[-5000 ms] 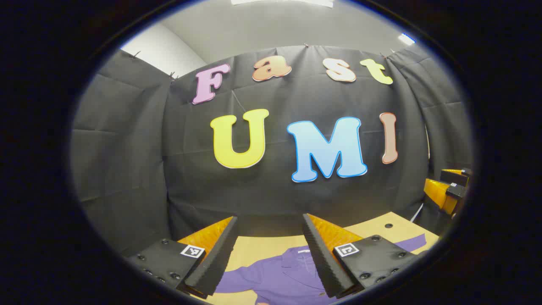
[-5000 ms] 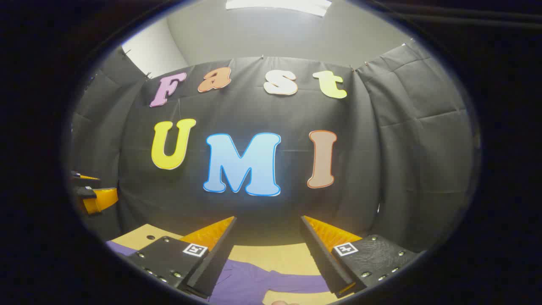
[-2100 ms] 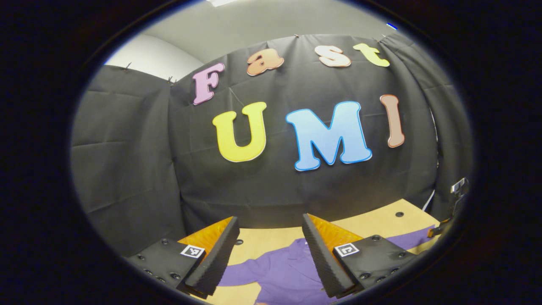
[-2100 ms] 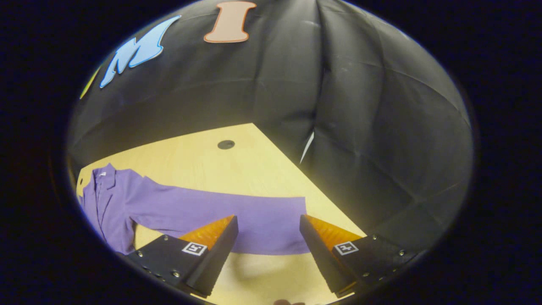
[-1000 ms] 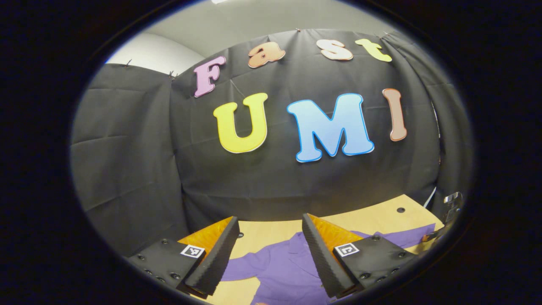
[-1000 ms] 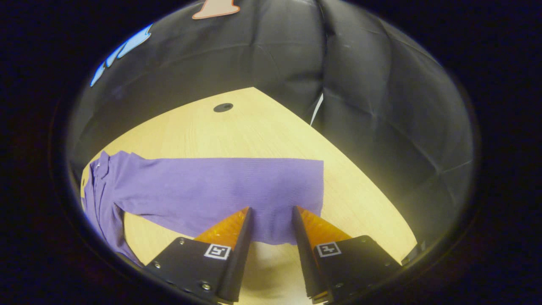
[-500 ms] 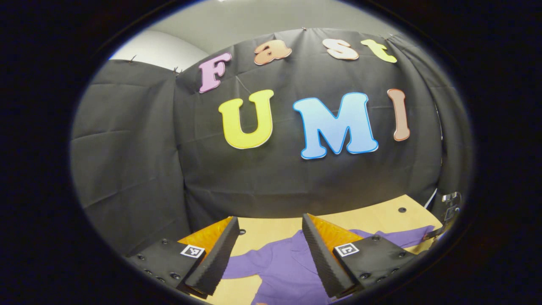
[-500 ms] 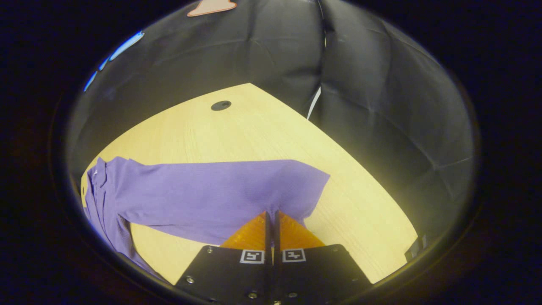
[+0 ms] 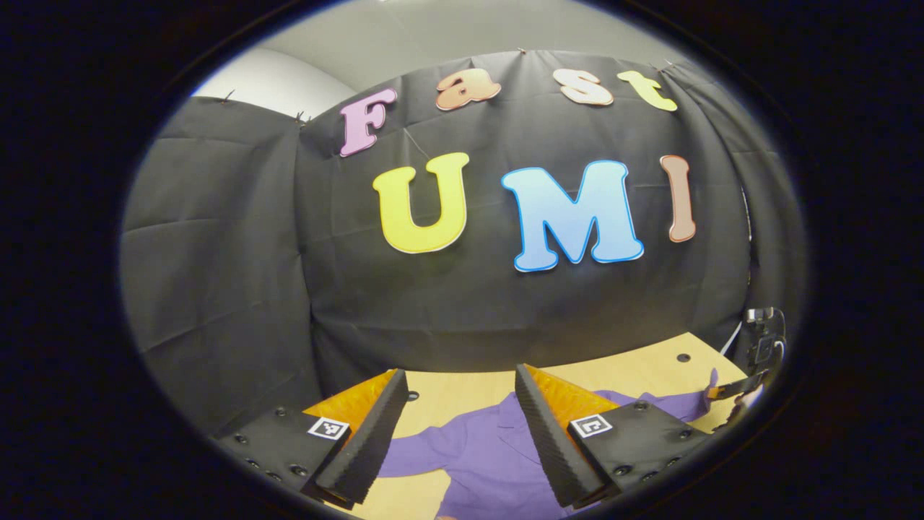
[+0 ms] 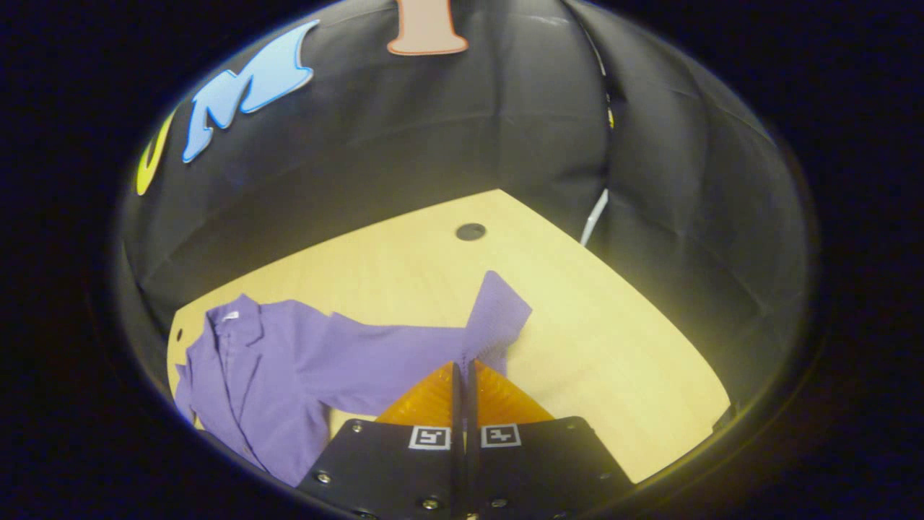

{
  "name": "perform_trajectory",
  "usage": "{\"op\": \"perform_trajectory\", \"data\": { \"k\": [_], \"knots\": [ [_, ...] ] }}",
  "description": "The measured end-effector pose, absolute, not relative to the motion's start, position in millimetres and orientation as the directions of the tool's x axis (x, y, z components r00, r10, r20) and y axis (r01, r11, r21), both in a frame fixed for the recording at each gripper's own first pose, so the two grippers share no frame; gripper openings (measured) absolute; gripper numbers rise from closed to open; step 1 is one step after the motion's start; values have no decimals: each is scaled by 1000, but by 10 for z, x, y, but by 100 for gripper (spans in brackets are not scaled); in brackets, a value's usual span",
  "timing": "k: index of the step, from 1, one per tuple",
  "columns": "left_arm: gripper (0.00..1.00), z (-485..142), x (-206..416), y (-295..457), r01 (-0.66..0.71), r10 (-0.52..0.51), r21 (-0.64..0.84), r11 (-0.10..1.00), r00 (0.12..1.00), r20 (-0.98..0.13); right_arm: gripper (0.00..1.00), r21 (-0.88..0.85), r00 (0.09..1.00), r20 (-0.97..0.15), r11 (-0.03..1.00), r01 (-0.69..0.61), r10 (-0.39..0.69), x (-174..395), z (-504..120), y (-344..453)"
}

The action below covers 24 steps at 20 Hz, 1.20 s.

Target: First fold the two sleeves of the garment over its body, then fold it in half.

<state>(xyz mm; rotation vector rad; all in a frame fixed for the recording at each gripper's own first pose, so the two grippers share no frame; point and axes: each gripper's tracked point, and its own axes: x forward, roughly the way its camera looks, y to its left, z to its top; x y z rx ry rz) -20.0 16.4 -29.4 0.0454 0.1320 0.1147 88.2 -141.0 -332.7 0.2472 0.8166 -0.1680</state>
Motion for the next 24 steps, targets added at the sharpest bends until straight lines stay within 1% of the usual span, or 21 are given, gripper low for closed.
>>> {"op": "perform_trajectory", "data": {
  "k": [5,11,15,16,17,20,21,24],
  "knots": [
    [95,-316,-228,288,-135,139,41,990,981,-133,1,212,711,-701,968,135,54,1070,-3175,-911],
    [93,-372,-285,519,-179,182,34,983,972,-146,1,262,718,-676,965,23,166,1113,-3049,-283],
    [93,-413,-319,681,-207,210,36,978,965,-158,1,281,705,-670,958,-48,232,1117,-2911,266],
    [93,-425,-329,726,-215,219,39,976,963,-159,0,284,700,-670,957,-65,247,1117,-2880,395],
    [93,-435,-329,761,-223,226,41,974,961,-161,1,288,694,-671,954,-82,262,1116,-2862,527],
    [94,-467,-366,879,-245,249,46,968,953,-171,1,303,679,-668,944,-128,307,1071,-2961,1037],
    [94,-477,-376,918,-253,258,46,966,950,-174,0,307,673,-666,940,-145,321,1037,-2953,1177],
    [94,-512,-417,1030,-282,286,48,958,940,-184,1,324,649,-663,925,-199,372,992,-2952,1622]
  ]
}}
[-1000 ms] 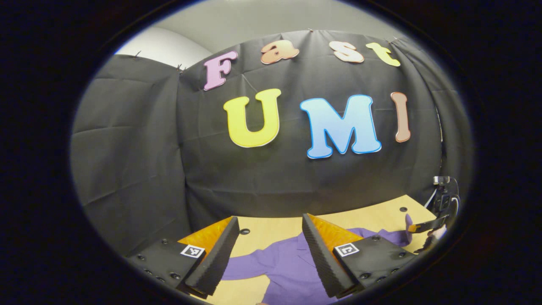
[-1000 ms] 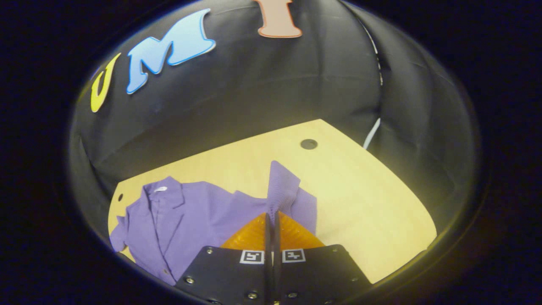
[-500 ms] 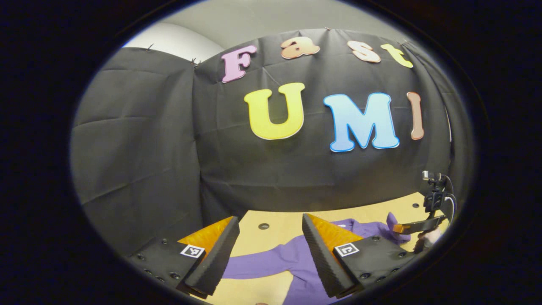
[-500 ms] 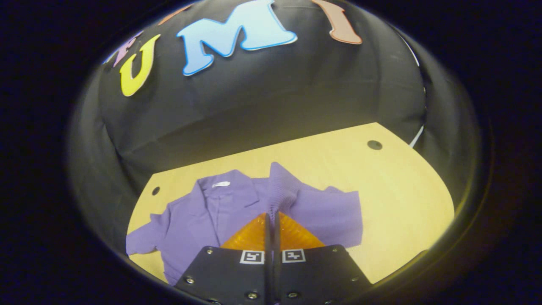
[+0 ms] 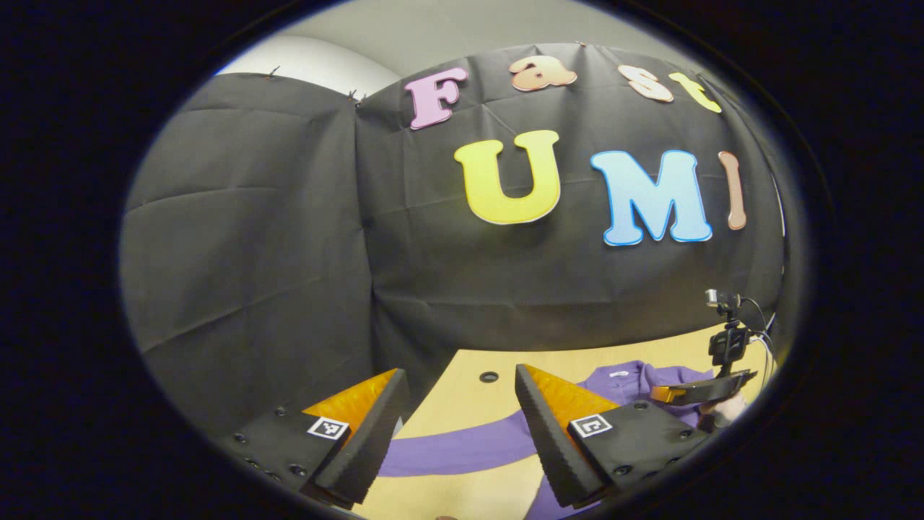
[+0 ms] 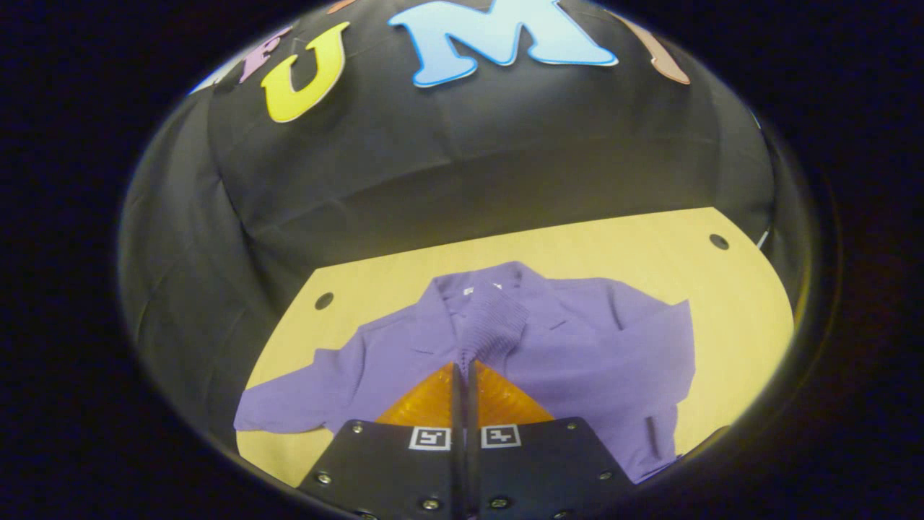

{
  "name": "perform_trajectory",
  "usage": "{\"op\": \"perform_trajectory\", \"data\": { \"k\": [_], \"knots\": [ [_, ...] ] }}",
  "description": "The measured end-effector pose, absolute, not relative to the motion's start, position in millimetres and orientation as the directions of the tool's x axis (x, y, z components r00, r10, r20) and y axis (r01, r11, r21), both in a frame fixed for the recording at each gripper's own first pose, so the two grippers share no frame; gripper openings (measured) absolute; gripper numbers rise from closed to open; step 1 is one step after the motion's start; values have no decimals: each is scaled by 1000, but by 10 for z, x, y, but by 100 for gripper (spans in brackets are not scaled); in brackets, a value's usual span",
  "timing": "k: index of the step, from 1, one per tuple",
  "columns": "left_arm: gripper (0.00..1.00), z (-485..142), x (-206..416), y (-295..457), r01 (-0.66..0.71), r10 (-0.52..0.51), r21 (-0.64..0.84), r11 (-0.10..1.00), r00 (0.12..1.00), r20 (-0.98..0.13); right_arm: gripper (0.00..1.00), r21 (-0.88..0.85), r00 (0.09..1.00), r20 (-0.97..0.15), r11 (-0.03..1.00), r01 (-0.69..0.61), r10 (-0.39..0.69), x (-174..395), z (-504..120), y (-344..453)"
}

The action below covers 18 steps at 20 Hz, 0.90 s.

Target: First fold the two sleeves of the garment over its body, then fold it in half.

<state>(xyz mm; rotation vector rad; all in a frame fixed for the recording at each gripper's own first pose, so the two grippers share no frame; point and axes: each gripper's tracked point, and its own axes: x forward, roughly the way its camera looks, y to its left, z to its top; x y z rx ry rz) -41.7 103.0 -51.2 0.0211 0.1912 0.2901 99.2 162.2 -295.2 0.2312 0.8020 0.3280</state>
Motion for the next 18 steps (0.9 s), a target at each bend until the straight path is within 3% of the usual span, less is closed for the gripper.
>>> {"op": "perform_trajectory", "data": {
  "k": [7,15,18],
  "knots": [
    [93,-588,-535,1249,-355,357,46,934,910,-210,1,322,577,-676,887,-330,459,774,-3051,2442],
    [93,-673,-659,1359,-407,403,37,913,883,-240,2,288,514,-716,870,-400,473,585,-3296,2658],
    [96,-703,-667,1344,-409,401,25,912,880,-253,13,315,494,-712,856,-410,499,560,-3288,2702]
  ]
}}
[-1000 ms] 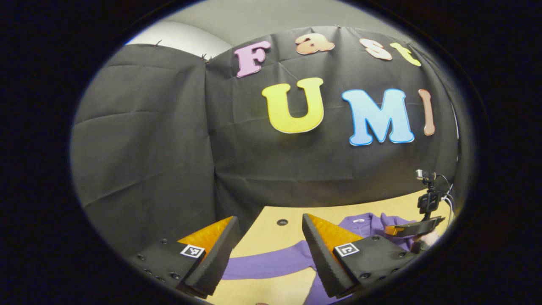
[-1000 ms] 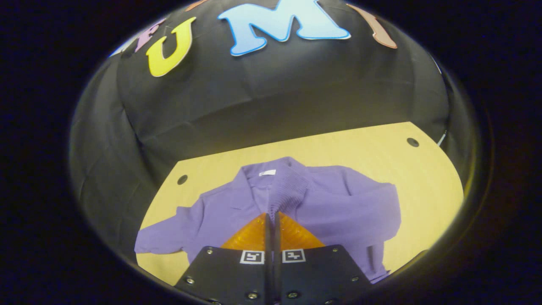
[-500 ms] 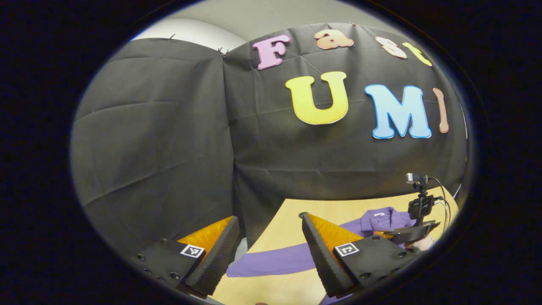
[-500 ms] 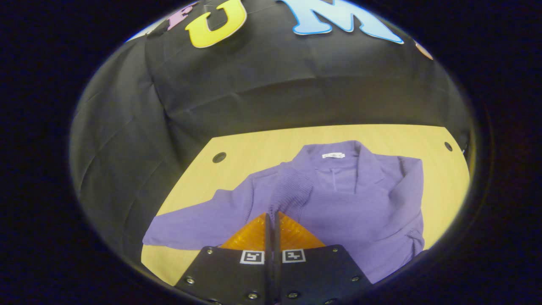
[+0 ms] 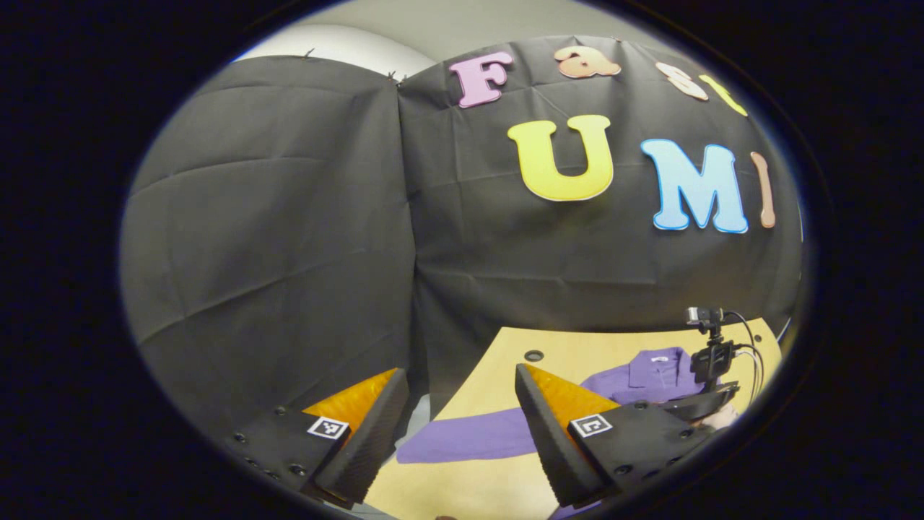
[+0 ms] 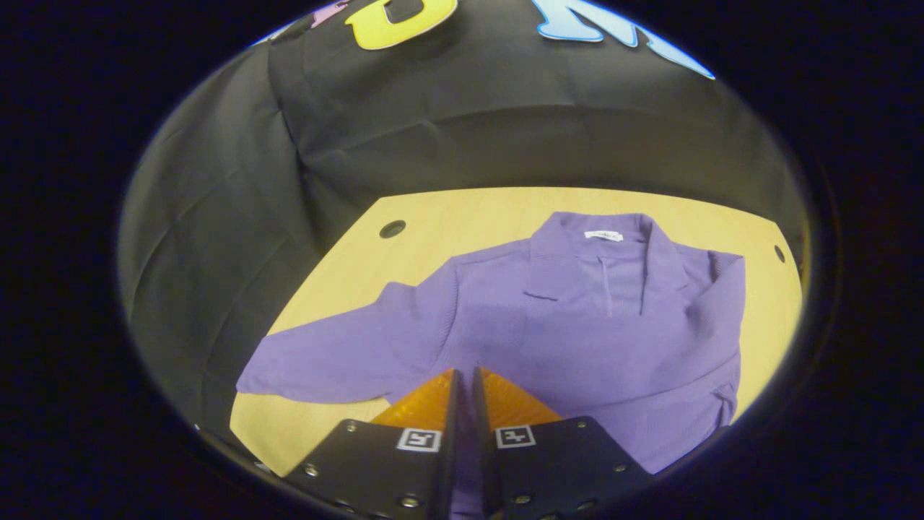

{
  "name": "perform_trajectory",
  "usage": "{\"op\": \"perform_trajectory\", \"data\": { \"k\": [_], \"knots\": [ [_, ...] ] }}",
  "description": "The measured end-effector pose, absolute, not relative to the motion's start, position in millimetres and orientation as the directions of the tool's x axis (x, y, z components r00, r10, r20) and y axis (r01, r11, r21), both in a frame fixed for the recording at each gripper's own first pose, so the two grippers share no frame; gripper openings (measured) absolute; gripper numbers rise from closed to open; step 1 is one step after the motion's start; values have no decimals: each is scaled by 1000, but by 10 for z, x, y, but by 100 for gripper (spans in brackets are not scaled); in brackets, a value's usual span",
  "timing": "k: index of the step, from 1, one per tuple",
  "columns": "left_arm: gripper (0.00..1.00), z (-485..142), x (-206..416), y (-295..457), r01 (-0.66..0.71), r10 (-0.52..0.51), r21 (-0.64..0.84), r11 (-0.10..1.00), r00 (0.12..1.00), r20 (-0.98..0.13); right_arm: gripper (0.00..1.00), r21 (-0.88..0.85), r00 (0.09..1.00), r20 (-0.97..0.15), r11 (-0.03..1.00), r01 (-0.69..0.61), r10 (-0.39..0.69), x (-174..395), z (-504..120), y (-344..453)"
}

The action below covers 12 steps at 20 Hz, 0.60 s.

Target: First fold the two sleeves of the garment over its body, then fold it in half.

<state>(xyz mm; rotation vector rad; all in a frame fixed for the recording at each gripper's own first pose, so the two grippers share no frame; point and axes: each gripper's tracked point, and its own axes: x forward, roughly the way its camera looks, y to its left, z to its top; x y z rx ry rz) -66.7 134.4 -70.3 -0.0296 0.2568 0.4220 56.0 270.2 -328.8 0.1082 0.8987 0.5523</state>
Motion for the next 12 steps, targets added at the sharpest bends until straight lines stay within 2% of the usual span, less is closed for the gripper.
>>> {"op": "perform_trajectory", "data": {
  "k": [1,2,3,4,5,12],
  "knots": [
    [94,-711,-668,1340,-407,398,20,913,881,-256,21,319,494,-708,853,-414,505,536,-3261,2725],
    [94,-728,-666,1320,-405,394,15,914,881,-261,43,307,504,-706,857,-415,497,560,-3226,2687],
    [94,-739,-658,1303,-401,390,13,916,881,-266,56,302,511,-702,857,-417,496,569,-3218,2669],
    [94,-764,-660,1305,-396,384,10,918,882,-273,50,301,513,-701,857,-418,496,560,-3199,2653],
    [94,-790,-652,1285,-392,378,8,920,882,-283,59,298,519,-698,859,-416,493,556,-3182,2621],
    [94,-1080,-667,1276,-320,322,68,945,876,-359,59,263,578,-701,904,-336,419,419,-3092,1969]
  ]
}}
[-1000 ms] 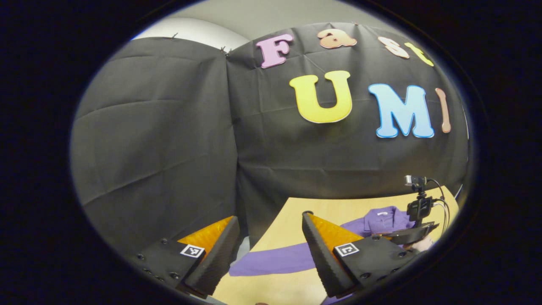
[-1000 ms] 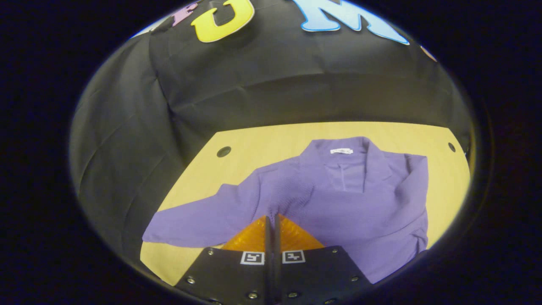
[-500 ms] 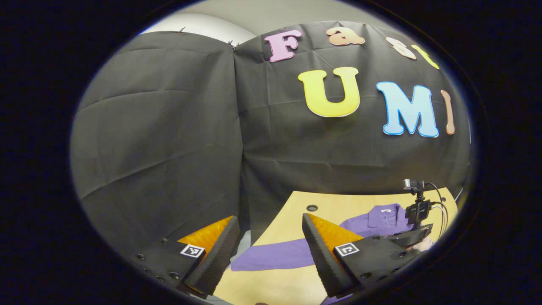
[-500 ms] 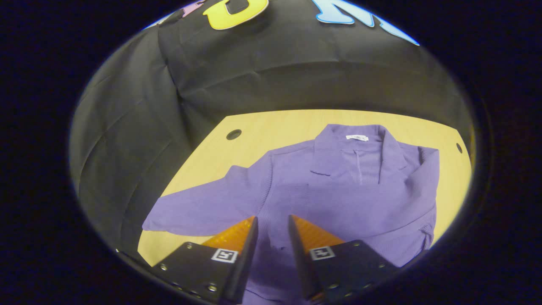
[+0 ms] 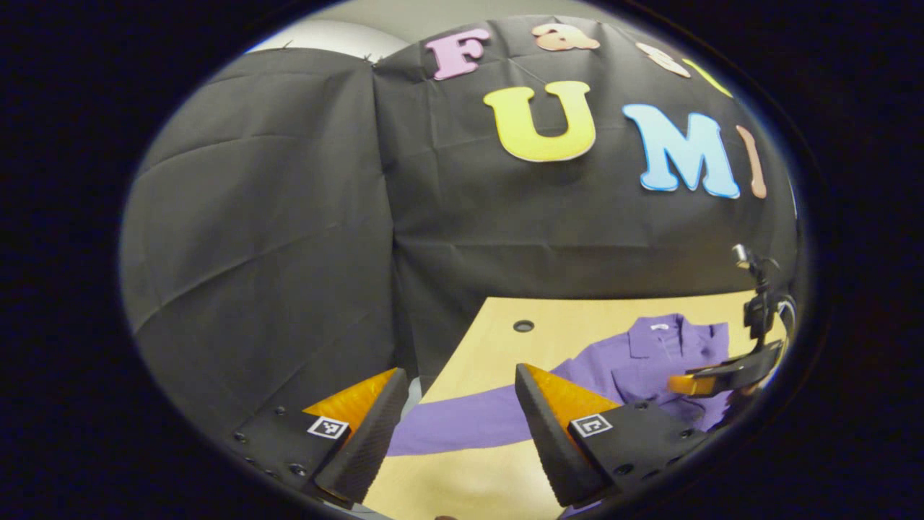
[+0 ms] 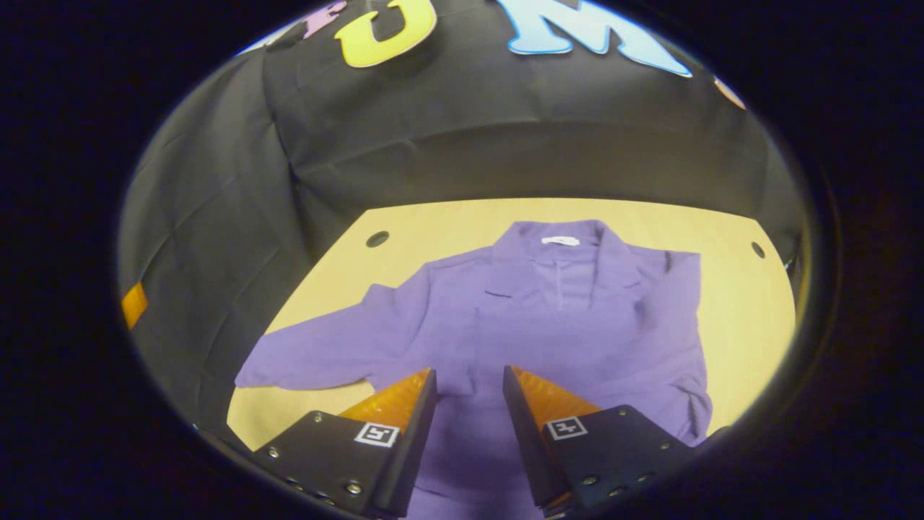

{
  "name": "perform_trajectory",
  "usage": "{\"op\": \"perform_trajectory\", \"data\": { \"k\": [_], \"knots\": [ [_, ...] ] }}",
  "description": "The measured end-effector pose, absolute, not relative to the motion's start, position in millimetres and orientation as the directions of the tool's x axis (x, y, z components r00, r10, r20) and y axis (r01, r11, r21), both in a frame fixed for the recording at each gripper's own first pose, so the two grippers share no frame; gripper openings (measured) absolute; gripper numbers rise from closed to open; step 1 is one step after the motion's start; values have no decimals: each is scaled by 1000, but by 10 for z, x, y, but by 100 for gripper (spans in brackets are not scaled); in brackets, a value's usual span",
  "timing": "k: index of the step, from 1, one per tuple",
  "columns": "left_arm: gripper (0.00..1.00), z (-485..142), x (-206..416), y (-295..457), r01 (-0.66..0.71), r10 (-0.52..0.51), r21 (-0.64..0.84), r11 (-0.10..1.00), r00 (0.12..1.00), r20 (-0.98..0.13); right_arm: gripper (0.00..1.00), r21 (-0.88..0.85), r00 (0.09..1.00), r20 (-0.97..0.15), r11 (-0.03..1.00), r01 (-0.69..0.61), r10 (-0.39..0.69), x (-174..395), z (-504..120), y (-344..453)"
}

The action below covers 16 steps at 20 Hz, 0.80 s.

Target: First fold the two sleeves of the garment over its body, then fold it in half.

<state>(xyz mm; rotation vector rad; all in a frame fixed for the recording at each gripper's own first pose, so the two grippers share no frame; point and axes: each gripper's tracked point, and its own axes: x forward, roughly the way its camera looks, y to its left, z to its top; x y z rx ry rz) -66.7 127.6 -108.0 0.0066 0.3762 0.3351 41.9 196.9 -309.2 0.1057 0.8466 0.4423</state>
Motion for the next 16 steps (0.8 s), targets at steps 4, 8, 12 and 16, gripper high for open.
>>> {"op": "perform_trajectory", "data": {
  "k": [4,8,12,16],
  "knots": [
    [94,-1288,-639,1203,-285,277,47,957,862,-424,59,229,596,-730,941,-250,336,175,-3166,1326],
    [94,-1498,-621,1221,-291,274,42,956,832,-482,59,201,594,-766,969,-143,247,-209,-3226,662],
    [96,-1865,-576,1388,-326,302,55,944,784,-543,59,195,579,-797,981,-20,171,-628,-3225,84],
    [96,-2397,-546,1588,-353,313,60,934,725,-614,59,175,553,-826,982,65,110,-971,-3279,-319]
  ]
}}
